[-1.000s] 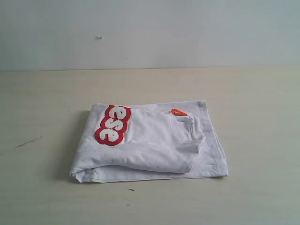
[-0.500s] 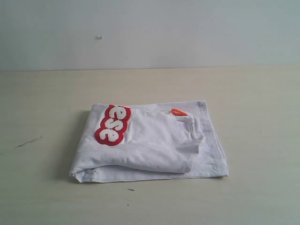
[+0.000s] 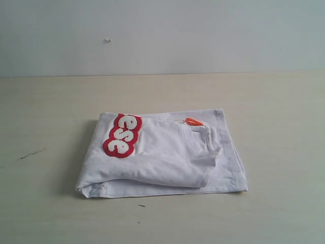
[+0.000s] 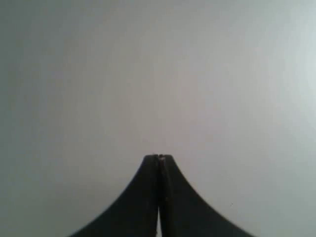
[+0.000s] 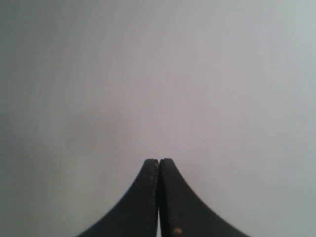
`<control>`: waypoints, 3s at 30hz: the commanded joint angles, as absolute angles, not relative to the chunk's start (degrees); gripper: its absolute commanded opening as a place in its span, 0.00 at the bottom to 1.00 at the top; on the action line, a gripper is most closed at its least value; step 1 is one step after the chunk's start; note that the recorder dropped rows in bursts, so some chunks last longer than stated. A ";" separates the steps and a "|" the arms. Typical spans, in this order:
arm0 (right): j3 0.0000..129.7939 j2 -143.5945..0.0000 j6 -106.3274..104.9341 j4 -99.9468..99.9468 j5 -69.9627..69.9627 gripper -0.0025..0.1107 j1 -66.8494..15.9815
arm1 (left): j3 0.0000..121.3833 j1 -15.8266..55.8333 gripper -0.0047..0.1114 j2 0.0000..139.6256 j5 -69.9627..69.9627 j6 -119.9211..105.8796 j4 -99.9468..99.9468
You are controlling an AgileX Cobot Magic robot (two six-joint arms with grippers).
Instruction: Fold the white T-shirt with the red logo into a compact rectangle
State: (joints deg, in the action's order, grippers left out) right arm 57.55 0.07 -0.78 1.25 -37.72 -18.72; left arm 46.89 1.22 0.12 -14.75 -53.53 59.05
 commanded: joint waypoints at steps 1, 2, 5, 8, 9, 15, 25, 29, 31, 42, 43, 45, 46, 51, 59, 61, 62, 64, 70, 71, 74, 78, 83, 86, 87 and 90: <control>57.72 0.00 -0.78 1.50 -37.73 0.02 -18.47 | 46.71 0.23 0.04 0.00 -14.78 -53.71 59.10; 57.72 0.00 -0.78 1.50 -37.73 0.02 -18.47 | 46.71 -0.65 0.04 0.00 -14.66 -53.71 59.10; 57.72 0.00 -0.78 1.50 -37.73 0.02 -18.47 | 46.71 -2.91 0.04 0.00 -14.66 -53.71 59.10; 57.72 0.00 -0.78 1.50 -37.73 0.02 -18.47 | 46.71 -4.36 0.04 0.00 -14.66 -53.71 59.10; 57.72 0.00 -0.78 1.50 -37.73 0.02 -18.47 | 46.71 -4.47 0.04 0.00 -14.66 -53.71 59.10; 57.72 0.00 -0.78 1.50 -37.73 0.02 -18.47 | 46.71 -4.47 0.04 0.00 -14.66 -53.71 59.10; 57.72 0.00 -0.78 1.50 -37.73 0.02 -18.47 | 46.71 -4.47 0.04 0.00 -14.66 -53.71 59.10; 57.72 0.00 -0.78 1.50 -37.73 0.02 -18.47 | 46.71 -4.47 0.04 0.00 -14.66 -53.71 59.10; 57.72 0.00 -0.78 1.50 -37.73 0.02 -18.47 | 46.71 -4.47 0.04 0.00 -14.66 -53.71 59.10; 57.72 0.00 -0.78 1.50 -37.73 0.02 -18.47 | 46.71 -4.71 0.04 0.00 -14.88 -53.71 9.95; 57.72 0.00 -0.78 1.50 -37.73 0.02 -18.47 | 46.71 -4.71 0.04 0.00 -14.88 -53.71 6.82; 57.72 0.00 -0.78 1.50 -37.73 0.02 -18.47 | 46.71 -4.71 0.04 0.00 -14.88 -53.71 5.82; 57.72 0.00 -0.78 1.50 -37.73 0.02 -18.47 | 46.71 -4.71 0.04 0.00 -14.88 -53.71 5.57; 57.72 0.00 -0.78 1.50 -37.73 0.02 -18.47 | 46.62 -4.71 0.04 0.00 -14.88 -53.71 0.43; 57.72 0.00 -0.78 1.50 -37.73 0.02 -18.47 | 41.52 -4.71 0.04 0.00 -14.71 -53.71 0.00; 57.72 0.00 -0.78 1.50 -37.73 0.02 -18.47 | 39.41 -4.71 0.04 0.00 -14.71 -53.71 0.00; 57.72 0.00 -0.78 1.50 -37.73 0.02 -18.47 | 38.55 -4.71 0.04 0.00 -14.71 -53.71 0.00; 57.72 0.00 -0.78 1.50 -37.73 0.02 -18.47 | 36.57 -4.71 0.04 0.00 -14.71 -53.71 0.00; 57.72 0.00 -0.78 1.50 -37.73 0.02 -18.47 | 31.20 -4.71 0.04 0.00 -14.71 -53.71 0.00; 57.72 0.00 -0.78 1.50 -37.73 0.02 -18.47 | 30.35 -4.71 0.04 0.00 -14.71 -53.71 0.00; 57.72 0.00 -0.78 1.50 -37.73 0.02 -18.47 | 28.21 -4.71 0.04 0.00 -14.71 -53.71 0.00; 57.72 0.00 -0.78 1.50 -37.73 0.02 -18.47 | 25.88 -4.71 0.04 0.00 -14.71 -53.71 0.00; 57.72 0.00 -0.78 1.50 -37.73 0.02 -18.47 | 21.27 -4.71 0.04 0.00 -14.71 -53.71 0.00; 57.72 0.00 -0.78 1.50 -37.73 0.02 -18.47 | 17.75 -4.71 0.04 0.00 -14.71 -53.71 0.00; 57.72 0.00 -0.78 1.50 -37.73 0.02 -18.47 | 16.72 -4.71 0.04 0.00 -14.71 -53.71 0.00; 57.72 0.00 -0.78 1.50 -37.73 0.02 -18.47 | 13.14 -4.71 0.04 0.00 -14.71 -53.71 0.00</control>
State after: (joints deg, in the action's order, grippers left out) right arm 57.55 0.07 -0.67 1.25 -37.72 -18.72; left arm 15.66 -4.46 0.23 -14.88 -53.75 0.00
